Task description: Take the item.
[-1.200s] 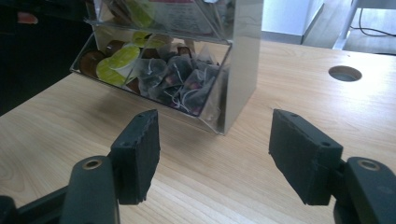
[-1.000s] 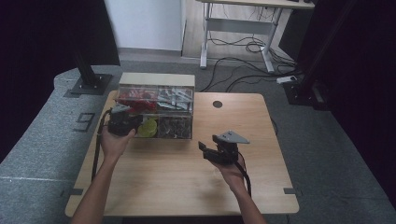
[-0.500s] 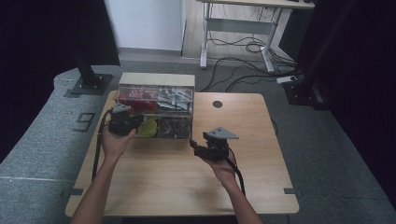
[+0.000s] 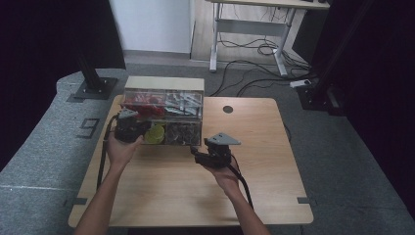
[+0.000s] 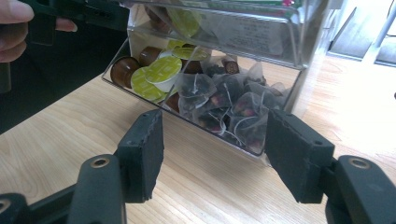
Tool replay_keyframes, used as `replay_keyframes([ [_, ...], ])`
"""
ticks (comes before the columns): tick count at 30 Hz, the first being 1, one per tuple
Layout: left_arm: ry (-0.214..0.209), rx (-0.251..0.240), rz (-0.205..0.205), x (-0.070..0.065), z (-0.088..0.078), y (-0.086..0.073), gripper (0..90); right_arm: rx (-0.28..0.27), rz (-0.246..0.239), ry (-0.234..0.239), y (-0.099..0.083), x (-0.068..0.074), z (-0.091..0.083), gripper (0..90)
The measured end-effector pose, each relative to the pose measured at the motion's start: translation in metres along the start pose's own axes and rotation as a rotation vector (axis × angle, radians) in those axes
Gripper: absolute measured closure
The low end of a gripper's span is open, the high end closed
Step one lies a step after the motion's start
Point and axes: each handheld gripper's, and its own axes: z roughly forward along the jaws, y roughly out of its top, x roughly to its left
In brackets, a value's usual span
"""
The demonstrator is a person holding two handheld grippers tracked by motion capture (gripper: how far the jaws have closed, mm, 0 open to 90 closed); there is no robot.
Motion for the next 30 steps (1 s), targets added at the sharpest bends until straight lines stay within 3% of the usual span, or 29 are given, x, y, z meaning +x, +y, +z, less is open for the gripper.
replay_keyframes([
  [18,-0.002,-0.001,0.000,0.000,-0.001,0.000,90.0,0.009,-0.003,0.015,0.003,0.010,0.021,40.1],
  [30,-0.002,0.000,0.001,-0.001,0.000,0.001,90.0,0.011,0.001,0.007,0.002,0.009,0.036,42.7],
])
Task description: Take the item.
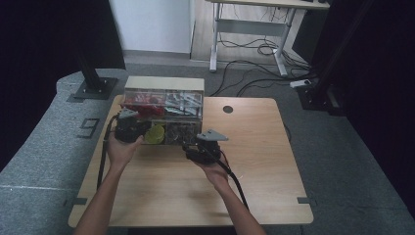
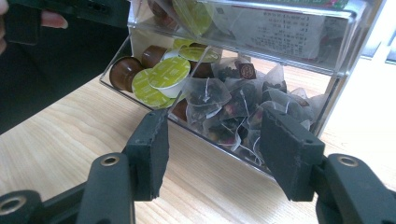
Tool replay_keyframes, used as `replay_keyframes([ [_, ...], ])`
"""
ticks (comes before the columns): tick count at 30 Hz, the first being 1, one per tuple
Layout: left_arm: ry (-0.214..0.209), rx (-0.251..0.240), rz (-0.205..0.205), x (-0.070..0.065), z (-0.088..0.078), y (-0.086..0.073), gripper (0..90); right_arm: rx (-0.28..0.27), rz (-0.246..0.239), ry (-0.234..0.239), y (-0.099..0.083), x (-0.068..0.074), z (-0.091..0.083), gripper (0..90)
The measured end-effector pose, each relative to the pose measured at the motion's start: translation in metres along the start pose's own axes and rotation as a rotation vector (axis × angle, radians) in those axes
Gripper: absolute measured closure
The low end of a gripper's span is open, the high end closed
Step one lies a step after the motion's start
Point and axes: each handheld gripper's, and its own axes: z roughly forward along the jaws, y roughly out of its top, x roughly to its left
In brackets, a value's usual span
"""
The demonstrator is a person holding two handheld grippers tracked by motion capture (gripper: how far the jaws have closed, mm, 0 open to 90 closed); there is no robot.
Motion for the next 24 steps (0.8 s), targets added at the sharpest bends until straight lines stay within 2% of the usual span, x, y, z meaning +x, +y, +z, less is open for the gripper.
replay_keyframes([
  [24,-0.002,0.002,-0.001,0.000,-0.001,0.001,90.0,0.023,-0.015,0.003,-0.001,0.004,0.036,48.9],
])
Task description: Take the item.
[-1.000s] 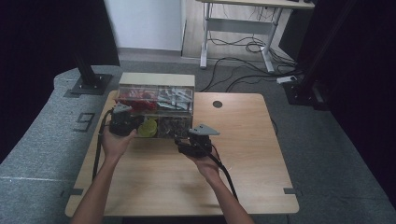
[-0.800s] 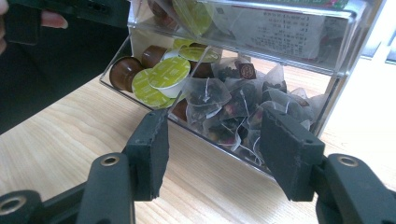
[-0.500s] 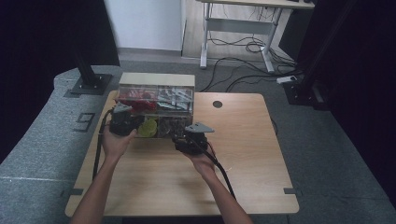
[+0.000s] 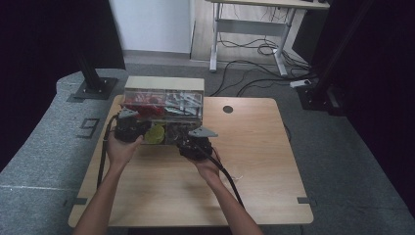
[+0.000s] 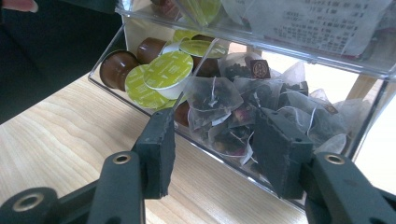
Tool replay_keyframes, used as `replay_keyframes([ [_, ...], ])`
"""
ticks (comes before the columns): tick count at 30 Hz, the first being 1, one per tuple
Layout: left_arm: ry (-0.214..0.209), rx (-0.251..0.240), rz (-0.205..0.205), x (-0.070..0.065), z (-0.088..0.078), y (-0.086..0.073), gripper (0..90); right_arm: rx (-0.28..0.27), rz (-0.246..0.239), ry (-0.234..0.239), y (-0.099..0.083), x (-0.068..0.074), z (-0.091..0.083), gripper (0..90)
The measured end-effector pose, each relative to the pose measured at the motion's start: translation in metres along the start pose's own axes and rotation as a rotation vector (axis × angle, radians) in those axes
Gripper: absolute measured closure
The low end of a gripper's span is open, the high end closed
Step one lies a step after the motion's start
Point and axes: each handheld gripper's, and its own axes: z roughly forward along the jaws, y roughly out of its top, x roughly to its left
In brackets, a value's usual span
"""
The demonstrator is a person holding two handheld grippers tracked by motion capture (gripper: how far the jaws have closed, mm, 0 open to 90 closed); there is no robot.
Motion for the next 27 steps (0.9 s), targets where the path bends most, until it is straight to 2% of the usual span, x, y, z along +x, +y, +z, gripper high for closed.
replay_keyframes([
  [7,-0.001,-0.001,-0.001,0.000,0.000,0.000,90.0,0.009,-0.002,-0.008,-0.002,0.000,0.009,49.7],
  [19,-0.005,0.000,-0.002,0.001,0.000,0.000,90.0,0.019,-0.035,0.002,-0.003,0.005,0.026,54.1],
  [27,-0.009,-0.002,-0.006,0.001,0.000,0.000,90.0,0.025,-0.048,-0.007,0.000,0.007,0.035,56.1],
])
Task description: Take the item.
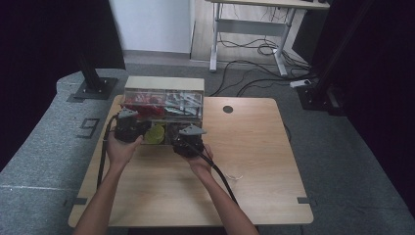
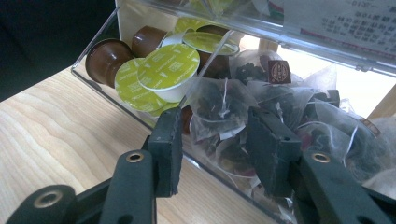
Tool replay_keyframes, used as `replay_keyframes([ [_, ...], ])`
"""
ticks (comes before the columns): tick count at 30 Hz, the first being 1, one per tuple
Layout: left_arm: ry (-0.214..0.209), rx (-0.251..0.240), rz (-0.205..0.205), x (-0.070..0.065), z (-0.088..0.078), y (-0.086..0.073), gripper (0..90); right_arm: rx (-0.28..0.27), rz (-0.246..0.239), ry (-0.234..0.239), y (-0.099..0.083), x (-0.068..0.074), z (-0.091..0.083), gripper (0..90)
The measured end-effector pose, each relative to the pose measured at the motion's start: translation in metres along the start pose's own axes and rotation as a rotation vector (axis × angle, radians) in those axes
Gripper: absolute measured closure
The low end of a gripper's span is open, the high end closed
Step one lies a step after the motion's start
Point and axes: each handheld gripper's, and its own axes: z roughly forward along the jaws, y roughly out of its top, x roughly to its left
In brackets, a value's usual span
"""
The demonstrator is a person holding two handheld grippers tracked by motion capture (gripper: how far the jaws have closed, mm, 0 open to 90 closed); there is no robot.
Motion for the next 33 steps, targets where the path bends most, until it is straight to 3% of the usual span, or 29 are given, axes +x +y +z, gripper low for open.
replay_keyframes([
  [8,-0.002,-0.001,-0.002,0.000,0.000,0.000,90.0,0.012,0.005,0.003,0.000,0.000,0.012,57.8],
  [24,-0.005,-0.003,-0.005,0.001,-0.001,-0.001,90.0,0.029,-0.017,-0.036,0.000,-0.001,0.029,63.0],
  [28,-0.007,-0.002,-0.007,0.001,0.000,-0.002,90.0,0.021,-0.015,-0.043,0.000,-0.002,0.032,69.0],
  [33,-0.006,-0.003,-0.007,0.002,-0.001,-0.002,90.0,0.020,-0.009,-0.041,0.000,-0.002,0.031,82.9],
])
